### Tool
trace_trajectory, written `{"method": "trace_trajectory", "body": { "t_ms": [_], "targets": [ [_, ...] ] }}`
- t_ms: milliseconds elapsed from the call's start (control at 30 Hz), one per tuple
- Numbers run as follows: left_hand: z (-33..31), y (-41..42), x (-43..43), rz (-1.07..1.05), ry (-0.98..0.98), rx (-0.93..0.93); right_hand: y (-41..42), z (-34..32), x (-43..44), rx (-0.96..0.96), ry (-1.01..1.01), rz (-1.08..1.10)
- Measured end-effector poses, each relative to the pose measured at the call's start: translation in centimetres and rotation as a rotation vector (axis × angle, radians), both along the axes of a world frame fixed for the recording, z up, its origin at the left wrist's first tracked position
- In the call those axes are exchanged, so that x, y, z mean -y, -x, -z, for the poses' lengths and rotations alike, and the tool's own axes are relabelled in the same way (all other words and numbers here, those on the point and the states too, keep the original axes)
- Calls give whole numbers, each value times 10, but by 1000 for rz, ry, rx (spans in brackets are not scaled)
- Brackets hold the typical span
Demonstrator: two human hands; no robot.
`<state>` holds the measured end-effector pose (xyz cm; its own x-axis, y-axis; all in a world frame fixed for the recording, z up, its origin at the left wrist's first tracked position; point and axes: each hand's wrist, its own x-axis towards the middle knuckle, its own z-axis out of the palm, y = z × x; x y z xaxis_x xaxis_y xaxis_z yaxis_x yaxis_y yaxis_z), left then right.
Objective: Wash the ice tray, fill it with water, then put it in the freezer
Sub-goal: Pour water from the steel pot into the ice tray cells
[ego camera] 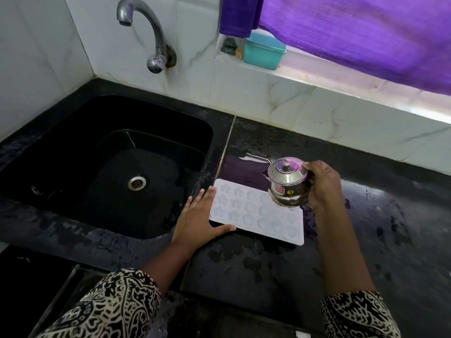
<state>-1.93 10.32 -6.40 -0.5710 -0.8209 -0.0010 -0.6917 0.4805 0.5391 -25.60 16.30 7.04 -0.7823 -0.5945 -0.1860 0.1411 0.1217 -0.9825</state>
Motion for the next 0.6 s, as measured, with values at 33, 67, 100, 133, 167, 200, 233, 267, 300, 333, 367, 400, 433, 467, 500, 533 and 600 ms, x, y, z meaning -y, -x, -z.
{"method": "trace_trajectory", "body": {
  "t_ms": [33, 67, 100, 133, 167, 200, 233, 267, 300, 333, 367, 400, 433, 467, 500, 533, 600],
  "targets": [
    [0, 0, 0, 1, 3, 2, 0, 1, -1, -21, -19, -3],
    [0, 0, 0, 0, 6, -1, 1, 2, -2, -42, -37, -7],
    [0, 0, 0, 0, 7, -6, 1, 2, -3, -61, -50, -10],
    [0, 0, 0, 0, 8, -9, 1, 2, -4, -78, -59, -12],
    [0, 0, -1, 1, 9, -7, 2, 3, -4, -92, -66, -16],
    [0, 0, 0, 2, 11, 0, 3, 3, -5, -105, -73, -22],
    [0, 0, 0, 2, 11, 8, 3, 3, -5, -117, -82, -26],
    [0, 0, 0, 3, 10, 13, 4, 3, -5, -129, -92, -28],
    [0, 0, 0, 3, 9, 13, 5, 3, -5, -144, -105, -30],
    [1, 0, 1, 3, 10, 11, 5, 3, -4, -163, -119, -33],
    [1, 0, 1, 4, 10, 10, 5, 3, -4, -185, -135, -37],
    [1, 0, 1, 5, 12, 11, 4, 3, -3, -205, -148, -41],
    [2, 0, 0, 5, 14, 13, 4, 3, -3, -219, -157, -44],
    [2, 0, 1, 4, 17, 16, 4, 2, -3, -229, -162, -46],
    [2, 0, 0, 3, 18, 19, 5, 2, -3, -236, -165, -48],
    [2, 0, 1, 3, 18, 21, 5, 2, -2, -240, -165, -51],
    [2, 0, 1, 4, 17, 24, 6, 1, -2, -254, -165, -57]
  ]
}}
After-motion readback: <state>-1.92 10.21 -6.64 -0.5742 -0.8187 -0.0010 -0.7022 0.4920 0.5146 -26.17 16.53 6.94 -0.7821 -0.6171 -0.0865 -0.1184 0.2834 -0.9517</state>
